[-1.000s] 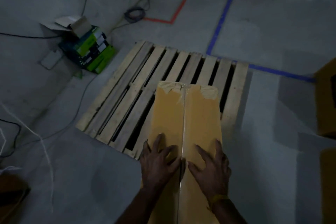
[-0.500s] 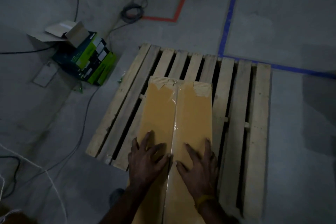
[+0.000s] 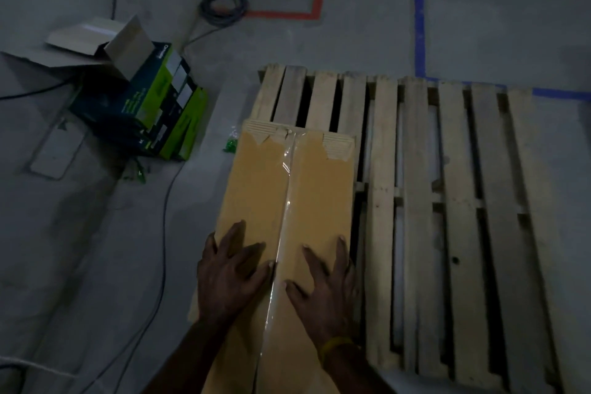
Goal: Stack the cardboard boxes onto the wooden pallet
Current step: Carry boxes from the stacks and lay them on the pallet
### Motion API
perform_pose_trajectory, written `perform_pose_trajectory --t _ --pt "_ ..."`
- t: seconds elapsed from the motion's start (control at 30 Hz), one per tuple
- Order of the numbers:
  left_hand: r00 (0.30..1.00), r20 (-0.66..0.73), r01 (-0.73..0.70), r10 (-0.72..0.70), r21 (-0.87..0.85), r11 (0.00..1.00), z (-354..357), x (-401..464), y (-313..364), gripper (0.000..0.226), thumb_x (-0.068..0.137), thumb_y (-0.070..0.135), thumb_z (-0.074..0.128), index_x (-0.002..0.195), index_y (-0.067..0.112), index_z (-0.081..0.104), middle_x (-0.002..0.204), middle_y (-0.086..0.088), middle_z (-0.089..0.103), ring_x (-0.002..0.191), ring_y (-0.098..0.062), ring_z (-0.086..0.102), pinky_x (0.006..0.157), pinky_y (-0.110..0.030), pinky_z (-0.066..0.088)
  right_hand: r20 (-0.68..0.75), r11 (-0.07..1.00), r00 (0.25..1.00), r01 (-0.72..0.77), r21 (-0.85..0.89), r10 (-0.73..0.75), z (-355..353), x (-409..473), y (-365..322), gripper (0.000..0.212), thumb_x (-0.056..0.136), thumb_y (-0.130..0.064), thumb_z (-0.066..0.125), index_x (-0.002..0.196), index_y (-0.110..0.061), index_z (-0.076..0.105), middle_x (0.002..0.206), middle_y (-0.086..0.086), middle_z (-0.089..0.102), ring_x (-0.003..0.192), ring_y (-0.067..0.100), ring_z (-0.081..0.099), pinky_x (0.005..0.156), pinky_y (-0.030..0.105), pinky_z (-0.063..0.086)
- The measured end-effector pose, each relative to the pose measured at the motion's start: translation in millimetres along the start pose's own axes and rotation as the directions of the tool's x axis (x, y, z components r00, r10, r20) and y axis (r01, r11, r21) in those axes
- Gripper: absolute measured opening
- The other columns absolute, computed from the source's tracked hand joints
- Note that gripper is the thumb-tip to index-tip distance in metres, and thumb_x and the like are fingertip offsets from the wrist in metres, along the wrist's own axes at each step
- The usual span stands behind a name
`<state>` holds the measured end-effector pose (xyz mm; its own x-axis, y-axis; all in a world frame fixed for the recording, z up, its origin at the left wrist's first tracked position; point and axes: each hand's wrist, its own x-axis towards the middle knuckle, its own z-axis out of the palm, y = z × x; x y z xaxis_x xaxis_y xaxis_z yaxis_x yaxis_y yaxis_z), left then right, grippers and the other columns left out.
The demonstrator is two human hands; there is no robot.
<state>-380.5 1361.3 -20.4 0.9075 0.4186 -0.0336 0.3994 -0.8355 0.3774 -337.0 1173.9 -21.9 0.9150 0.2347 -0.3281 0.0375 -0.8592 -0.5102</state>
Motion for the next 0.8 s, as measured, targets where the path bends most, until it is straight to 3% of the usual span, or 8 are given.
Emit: perform_pose_trajectory --t 0.23,0.5,0.6,0.7,0.8 --pt "0.999 0.004 -0.036 0.036 -0.036 0.999 23.2 33.4 -90.4 0.047 0.078 0.070 0.058 0.111 0.041 0.074 0.155 0.013 0.039 0.139 -0.036 0.036 0.097 -0.056 0.044 0.070 1.000 0.997 0.028 0.003 -0.029 65.1 30.2 -37.4 0.075 0.082 -0.058 0.066 0.148 -0.052 0.030 0.161 -0.006 -0.025 0.148 0.036 0.002 0.115 0.059 0.023" --pt "0.993 0.112 -0.032 0.037 -0.048 0.998 54.0 59.2 -154.1 0.065 0.077 0.086 0.044 0.122 0.044 0.066 0.162 0.017 0.023 0.147 -0.032 0.028 0.112 -0.059 0.030 0.184 0.997 0.981 0.063 -0.052 -0.053 110.6 59.6 -46.9 0.076 0.089 -0.054 0.062 0.152 -0.049 0.019 0.157 -0.005 -0.037 0.149 0.040 -0.007 0.118 0.062 0.016" --pt "0.978 0.207 -0.016 0.014 0.010 1.000 64.1 60.4 -168.4 0.071 0.074 0.089 0.043 0.133 0.050 0.053 0.165 0.019 0.008 0.150 -0.036 0.016 0.113 -0.065 0.025 0.260 0.991 0.962 0.105 -0.088 -0.079 116.7 62.5 -42.9 0.078 0.094 -0.052 0.056 0.154 -0.050 0.006 0.153 -0.007 -0.045 0.148 0.042 -0.015 0.117 0.063 0.010" --pt "0.975 0.221 -0.019 0.005 0.061 0.998 65.9 59.3 -166.8 0.076 0.073 0.087 0.044 0.138 0.048 0.049 0.165 0.014 0.009 0.147 -0.044 0.014 0.106 -0.069 0.030 0.287 0.988 0.954 0.115 -0.105 -0.080 117.3 63.6 -39.9 0.079 0.096 -0.050 0.055 0.154 -0.052 0.001 0.152 -0.007 -0.046 0.148 0.042 -0.015 0.116 0.063 0.013" --pt "0.968 0.251 0.015 -0.031 0.066 0.998 62.6 56.9 -157.4 0.080 0.072 0.088 0.041 0.141 0.047 0.046 0.166 0.012 0.007 0.149 -0.044 0.005 0.108 -0.072 0.025 0.311 0.987 0.945 0.136 -0.082 -0.105 111.3 63.3 -34.1 0.083 0.095 -0.049 0.058 0.153 -0.053 0.000 0.152 -0.010 -0.046 0.149 0.039 -0.015 0.116 0.063 0.016"
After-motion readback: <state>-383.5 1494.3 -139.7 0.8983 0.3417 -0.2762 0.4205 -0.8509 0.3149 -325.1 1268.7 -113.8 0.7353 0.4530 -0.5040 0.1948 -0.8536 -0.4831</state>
